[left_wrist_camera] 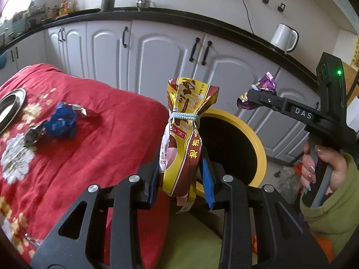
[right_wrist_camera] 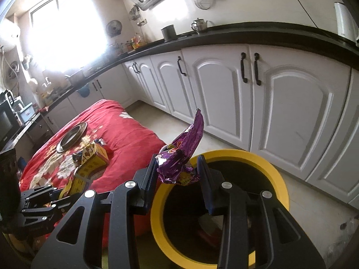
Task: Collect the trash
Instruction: 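Lift both held wrappers and carry them over the yellow-rimmed bin, then open the left tool over the bin while the right tool releases the purple wrapper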
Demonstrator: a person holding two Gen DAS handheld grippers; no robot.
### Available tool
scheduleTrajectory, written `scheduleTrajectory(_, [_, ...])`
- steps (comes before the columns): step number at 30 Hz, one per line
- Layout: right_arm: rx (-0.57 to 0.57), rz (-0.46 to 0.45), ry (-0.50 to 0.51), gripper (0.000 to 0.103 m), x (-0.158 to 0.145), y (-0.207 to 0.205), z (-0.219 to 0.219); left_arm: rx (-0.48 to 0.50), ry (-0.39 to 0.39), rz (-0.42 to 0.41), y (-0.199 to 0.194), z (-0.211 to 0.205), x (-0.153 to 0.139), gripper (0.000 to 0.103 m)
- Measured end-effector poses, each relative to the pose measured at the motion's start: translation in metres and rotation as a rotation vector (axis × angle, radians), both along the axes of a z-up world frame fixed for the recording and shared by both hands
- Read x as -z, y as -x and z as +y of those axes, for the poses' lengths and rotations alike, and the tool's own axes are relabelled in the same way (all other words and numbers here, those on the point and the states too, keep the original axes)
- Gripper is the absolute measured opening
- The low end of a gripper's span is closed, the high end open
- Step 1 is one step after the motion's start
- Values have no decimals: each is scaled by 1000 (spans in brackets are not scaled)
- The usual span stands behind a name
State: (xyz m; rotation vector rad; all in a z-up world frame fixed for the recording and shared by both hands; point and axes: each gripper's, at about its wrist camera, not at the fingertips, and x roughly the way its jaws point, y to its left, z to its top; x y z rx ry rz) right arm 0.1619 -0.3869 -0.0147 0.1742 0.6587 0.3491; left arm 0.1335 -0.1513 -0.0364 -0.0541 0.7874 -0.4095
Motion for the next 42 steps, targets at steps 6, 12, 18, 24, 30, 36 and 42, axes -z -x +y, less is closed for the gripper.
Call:
scheduleTrajectory(6, [31, 18, 11, 33, 8, -1, -13, 41, -15, 17, -5, -18, 8, 25])
scheduleTrajectory(12, [56, 39, 15, 33, 18, -3, -25, 79, -27, 43, -11, -36, 20, 25])
scheduleTrajectory(18, [81, 62, 14, 33, 30, -6, -37, 114, -46, 69, -17, -51, 35, 25])
scheduleTrajectory(24, [103, 84, 3, 33, 42, -9, -48, 143, -57, 100, -23, -64, 49, 25])
scheduleTrajectory(30, [116, 109, -8, 34, 53, -13, -56, 165, -71, 130, -28, -76, 59, 25])
scheduleTrajectory(36, [122, 136, -35, 37, 62, -18, -61, 179, -80, 159, -33, -86, 67, 25])
scheduleTrajectory(42, [128, 154, -73, 45, 67, -21, -67, 183, -87, 182, -42, -90, 77, 26])
